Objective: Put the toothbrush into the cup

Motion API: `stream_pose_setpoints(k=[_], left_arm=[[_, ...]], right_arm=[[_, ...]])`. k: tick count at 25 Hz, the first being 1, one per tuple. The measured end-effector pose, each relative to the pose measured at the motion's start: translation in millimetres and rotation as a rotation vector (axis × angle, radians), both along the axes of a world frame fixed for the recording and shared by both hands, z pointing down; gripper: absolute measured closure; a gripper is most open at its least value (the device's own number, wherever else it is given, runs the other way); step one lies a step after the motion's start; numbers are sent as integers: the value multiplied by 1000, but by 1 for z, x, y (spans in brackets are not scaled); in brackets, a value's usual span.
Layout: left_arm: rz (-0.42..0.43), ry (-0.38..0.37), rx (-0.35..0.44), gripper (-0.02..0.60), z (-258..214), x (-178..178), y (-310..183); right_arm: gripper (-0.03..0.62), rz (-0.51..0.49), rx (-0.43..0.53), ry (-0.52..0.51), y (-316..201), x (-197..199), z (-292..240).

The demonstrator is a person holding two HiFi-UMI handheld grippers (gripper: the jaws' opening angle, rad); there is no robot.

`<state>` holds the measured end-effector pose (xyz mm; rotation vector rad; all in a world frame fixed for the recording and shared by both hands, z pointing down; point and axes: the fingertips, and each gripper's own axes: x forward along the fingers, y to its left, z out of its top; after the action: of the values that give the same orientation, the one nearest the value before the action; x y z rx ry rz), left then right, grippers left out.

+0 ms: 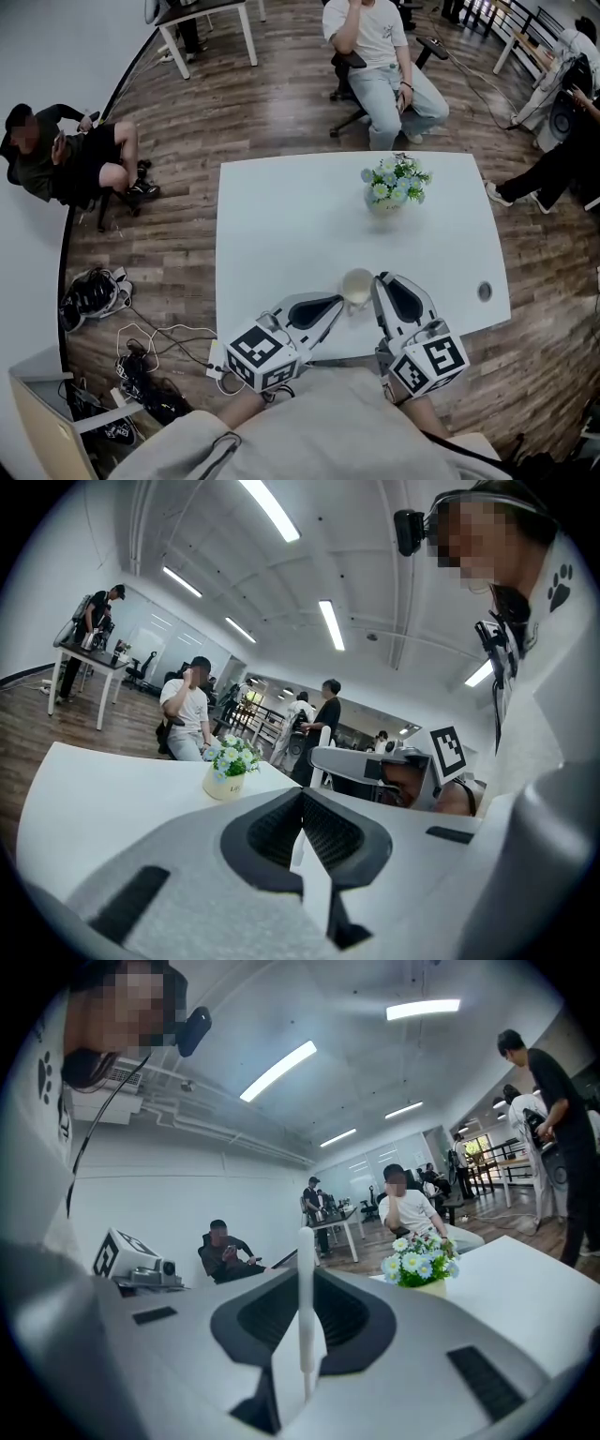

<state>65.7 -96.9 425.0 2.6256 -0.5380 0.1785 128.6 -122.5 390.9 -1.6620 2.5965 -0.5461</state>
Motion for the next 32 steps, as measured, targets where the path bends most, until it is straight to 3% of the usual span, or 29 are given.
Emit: stream_pose_setpoints(k=[17,32], left_arm=[[-34,-12,-41,575,6,-7,-7],[-109,-25,-69,576,13,-26,-11]], right_arm=[[536,-25,-28,-4,-29,0,23],[536,-44,-108,68,-50,3,80]])
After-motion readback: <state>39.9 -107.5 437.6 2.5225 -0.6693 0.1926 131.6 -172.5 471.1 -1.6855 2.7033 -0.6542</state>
